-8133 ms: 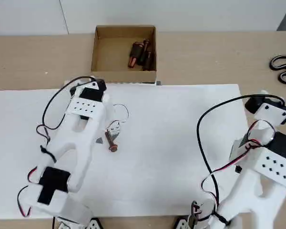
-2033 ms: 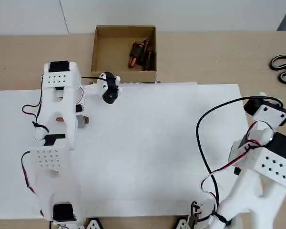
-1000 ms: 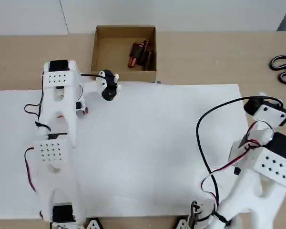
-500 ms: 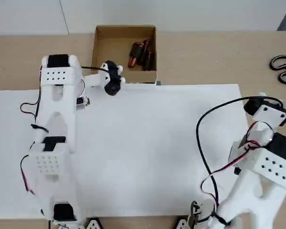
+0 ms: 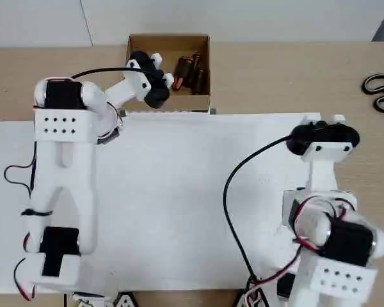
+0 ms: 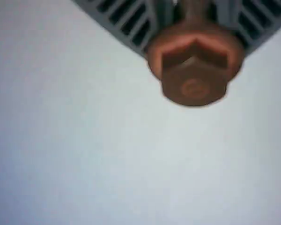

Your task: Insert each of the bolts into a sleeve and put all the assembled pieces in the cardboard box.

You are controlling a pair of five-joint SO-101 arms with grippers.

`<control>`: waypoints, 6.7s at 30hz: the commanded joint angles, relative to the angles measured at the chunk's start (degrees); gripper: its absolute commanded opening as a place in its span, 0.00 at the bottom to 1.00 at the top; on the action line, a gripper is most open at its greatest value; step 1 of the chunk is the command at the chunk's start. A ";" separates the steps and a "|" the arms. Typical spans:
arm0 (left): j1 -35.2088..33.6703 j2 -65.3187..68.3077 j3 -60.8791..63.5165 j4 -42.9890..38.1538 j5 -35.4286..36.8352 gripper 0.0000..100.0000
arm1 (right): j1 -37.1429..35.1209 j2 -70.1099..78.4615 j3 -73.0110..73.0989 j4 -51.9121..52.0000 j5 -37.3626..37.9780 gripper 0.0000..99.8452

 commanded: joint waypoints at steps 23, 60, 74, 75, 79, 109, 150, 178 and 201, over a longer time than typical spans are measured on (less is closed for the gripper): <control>5.80 -21.01 30.99 -37.10 89.05 0.00 | -27.91 -37.23 42.90 -41.19 -0.53 0.00; 30.07 -79.82 93.05 -77.19 94.24 0.00 | -42.86 -42.15 57.05 -47.78 -10.20 0.00; 30.95 -84.57 97.27 -77.36 88.88 0.00 | -44.18 -42.15 55.03 -45.85 -7.30 0.00; 30.42 -84.57 97.27 -77.45 88.88 0.00 | -44.18 -42.15 55.03 -45.49 -7.30 0.00; 28.84 -84.57 97.27 -77.45 88.88 0.00 | -44.18 -42.24 54.42 -45.67 -7.30 0.00; 32.09 -84.57 102.20 -77.71 87.56 0.00 | -46.90 -42.24 52.66 -46.02 -5.71 0.00; 46.42 -84.48 104.40 -62.07 78.33 0.31 | -44.53 -42.24 49.49 -45.58 -2.64 0.00; 27.60 -84.57 84.26 -53.89 65.67 0.20 | -44.35 -42.24 50.90 -43.91 -2.64 0.00; 2.46 -84.66 105.63 -53.89 63.82 0.01 | -27.47 -41.36 49.58 -50.86 -10.90 0.00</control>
